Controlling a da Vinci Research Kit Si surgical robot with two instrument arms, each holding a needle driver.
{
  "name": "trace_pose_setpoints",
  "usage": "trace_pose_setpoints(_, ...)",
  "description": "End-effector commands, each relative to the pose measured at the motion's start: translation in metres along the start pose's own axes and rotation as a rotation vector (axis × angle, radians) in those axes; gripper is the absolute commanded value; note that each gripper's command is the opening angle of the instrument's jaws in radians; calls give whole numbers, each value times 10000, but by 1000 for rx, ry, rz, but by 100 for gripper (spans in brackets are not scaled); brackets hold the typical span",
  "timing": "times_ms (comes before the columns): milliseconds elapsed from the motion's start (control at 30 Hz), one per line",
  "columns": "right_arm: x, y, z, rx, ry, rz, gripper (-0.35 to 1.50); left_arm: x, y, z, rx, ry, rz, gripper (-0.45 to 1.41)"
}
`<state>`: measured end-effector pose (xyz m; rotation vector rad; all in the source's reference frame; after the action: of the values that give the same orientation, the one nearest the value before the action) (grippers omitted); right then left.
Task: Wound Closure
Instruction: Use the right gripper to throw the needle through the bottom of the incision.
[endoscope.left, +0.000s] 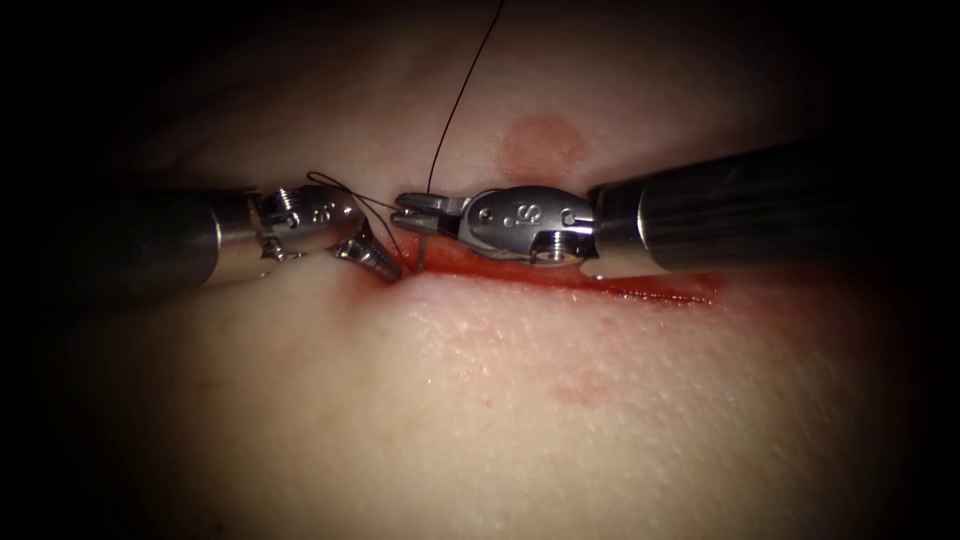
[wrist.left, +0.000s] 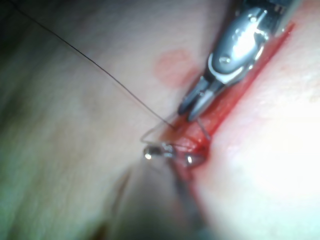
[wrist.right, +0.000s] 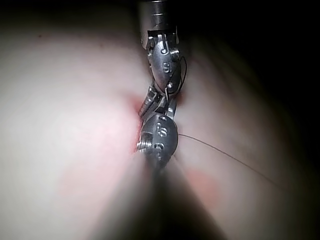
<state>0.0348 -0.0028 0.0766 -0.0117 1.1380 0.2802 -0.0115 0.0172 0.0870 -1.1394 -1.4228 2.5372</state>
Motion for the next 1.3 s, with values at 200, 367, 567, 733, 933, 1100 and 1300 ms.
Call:
trace_pose_setpoints(200,-1,0,8,10,-7,53,-35,0,-5,7,-1,0,1,-35)
trace_pose_setpoints(367,-1,4,7,-1,-22,57,-35,-1,-3,7,1,0,1,-35)
trace_pose_setpoints(567,1,11,5,-22,-25,66,-35,-3,-2,6,2,2,4,-35)
trace_pose_setpoints(733,0,13,7,-19,-30,67,-35,-3,-2,5,2,1,4,-35)
trace_pose_setpoints(933,0,15,8,-15,-35,75,-35,-3,-2,5,2,2,4,-35)
trace_pose_setpoints(1100,1,18,8,7,-32,113,-35,-3,-2,5,2,2,4,-35)
trace_pose_setpoints(1300,0,21,8,69,2,252,-35,-3,-3,6,2,2,3,-35)
